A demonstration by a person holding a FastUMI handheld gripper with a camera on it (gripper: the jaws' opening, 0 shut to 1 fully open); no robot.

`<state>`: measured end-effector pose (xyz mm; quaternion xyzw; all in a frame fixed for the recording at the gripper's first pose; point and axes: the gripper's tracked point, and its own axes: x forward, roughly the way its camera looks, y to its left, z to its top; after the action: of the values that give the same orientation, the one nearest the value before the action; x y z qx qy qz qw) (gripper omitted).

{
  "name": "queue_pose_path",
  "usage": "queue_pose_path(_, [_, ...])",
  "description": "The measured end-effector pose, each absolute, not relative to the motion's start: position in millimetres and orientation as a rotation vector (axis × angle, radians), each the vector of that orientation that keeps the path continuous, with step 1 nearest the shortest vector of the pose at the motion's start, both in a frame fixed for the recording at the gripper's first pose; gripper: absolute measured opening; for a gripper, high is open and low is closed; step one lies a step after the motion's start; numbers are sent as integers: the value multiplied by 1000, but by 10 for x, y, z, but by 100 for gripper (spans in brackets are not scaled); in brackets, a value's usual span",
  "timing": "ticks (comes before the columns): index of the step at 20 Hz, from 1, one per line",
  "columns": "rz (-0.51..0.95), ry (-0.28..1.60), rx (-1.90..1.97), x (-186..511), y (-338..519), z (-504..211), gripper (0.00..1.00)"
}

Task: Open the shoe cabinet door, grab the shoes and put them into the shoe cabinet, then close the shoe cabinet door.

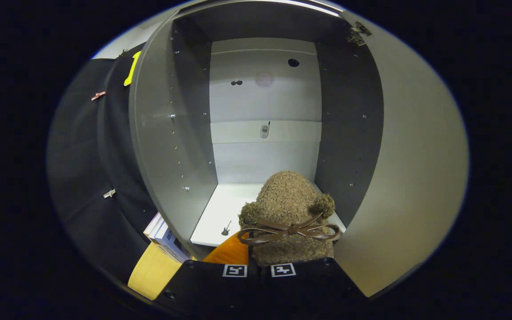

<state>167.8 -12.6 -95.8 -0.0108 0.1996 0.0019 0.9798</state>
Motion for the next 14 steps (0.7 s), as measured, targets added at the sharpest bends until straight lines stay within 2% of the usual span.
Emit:
queue_pose_path(8, [-1, 397, -48, 2555, -105, -717, 5])
queue_pose_path(14, [-7, 464, -30, 3203, -124, -1006, 4])
